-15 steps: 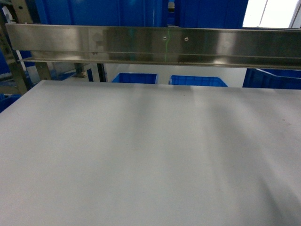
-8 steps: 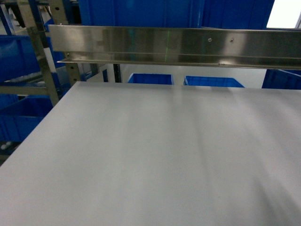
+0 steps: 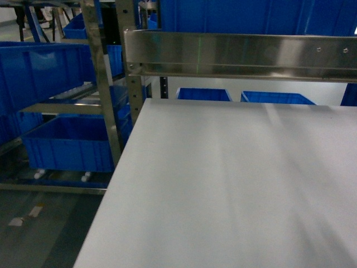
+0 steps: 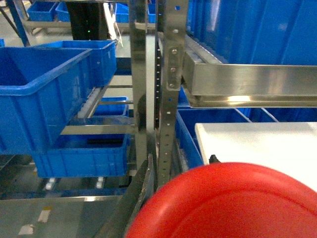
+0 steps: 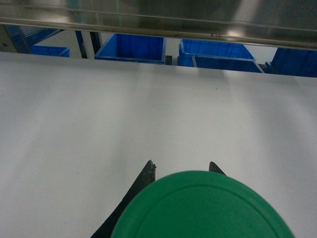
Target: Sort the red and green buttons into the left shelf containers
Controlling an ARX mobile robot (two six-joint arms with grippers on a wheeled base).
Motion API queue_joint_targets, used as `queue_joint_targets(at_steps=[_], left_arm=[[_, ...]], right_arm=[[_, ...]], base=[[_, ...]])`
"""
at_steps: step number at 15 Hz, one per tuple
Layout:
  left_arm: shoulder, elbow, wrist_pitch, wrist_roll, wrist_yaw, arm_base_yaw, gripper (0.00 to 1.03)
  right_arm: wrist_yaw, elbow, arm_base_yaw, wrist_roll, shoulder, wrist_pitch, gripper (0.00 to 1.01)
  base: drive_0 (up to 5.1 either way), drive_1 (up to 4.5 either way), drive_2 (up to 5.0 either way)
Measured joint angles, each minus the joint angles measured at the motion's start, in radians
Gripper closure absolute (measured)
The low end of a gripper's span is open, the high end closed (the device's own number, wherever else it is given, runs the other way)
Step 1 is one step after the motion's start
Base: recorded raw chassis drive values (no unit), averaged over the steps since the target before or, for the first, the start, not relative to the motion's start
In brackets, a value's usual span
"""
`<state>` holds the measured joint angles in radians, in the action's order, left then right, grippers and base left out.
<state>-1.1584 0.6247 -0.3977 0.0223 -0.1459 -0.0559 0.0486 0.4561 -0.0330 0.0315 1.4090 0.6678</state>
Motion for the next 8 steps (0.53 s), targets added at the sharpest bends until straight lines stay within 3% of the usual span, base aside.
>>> queue_joint_targets(at_steps=[8], left_arm=[[0.0, 0.0, 0.003, 0.0, 0.0, 0.001, 0.76]], right_arm=[[0.0, 0.0, 0.0, 0.0, 0.0, -0.003, 0.75]], base=[[-5.1, 2.38, 2.4]])
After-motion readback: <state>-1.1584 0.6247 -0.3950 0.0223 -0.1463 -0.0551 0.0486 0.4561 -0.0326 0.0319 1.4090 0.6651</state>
